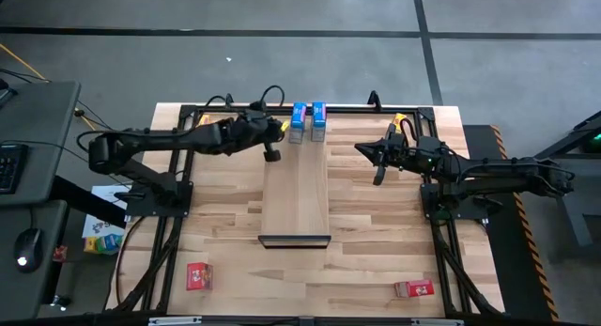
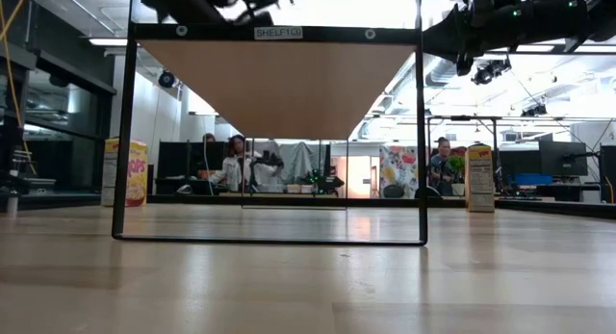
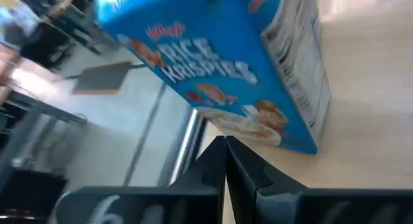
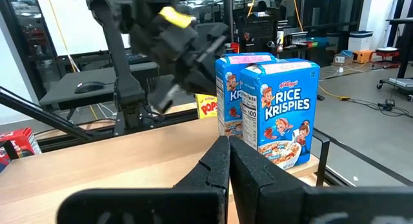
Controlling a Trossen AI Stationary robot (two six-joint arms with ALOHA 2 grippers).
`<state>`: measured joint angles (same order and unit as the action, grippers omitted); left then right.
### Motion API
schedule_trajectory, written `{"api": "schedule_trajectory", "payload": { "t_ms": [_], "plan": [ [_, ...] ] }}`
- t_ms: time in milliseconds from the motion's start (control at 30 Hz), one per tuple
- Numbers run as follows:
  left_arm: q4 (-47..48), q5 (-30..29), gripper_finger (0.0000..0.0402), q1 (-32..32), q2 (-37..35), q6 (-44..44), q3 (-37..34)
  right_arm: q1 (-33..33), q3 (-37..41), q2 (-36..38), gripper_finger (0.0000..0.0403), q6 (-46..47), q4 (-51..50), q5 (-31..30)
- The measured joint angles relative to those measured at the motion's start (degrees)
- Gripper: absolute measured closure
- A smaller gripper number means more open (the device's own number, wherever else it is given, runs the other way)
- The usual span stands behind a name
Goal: Stack cereal on shelf
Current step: Put the blue cereal box on the shelf
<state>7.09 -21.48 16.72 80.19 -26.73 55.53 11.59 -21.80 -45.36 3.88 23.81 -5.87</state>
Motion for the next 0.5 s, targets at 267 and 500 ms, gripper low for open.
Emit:
{"api": "schedule_trajectory", "payload": {
  "t_ms": [267,500],
  "plan": [
    [0.7,6.5,0.0401,0.4,0.8,4.3,0.0,0.0,0.0,0.0,0.0403,-0.5,0.1,-0.2],
    [0.4,12.0,0.0401,0.1,0.6,6.2,0.0,0.0,0.0,0.0,0.0403,-0.3,0.0,-0.2]
  ]
}}
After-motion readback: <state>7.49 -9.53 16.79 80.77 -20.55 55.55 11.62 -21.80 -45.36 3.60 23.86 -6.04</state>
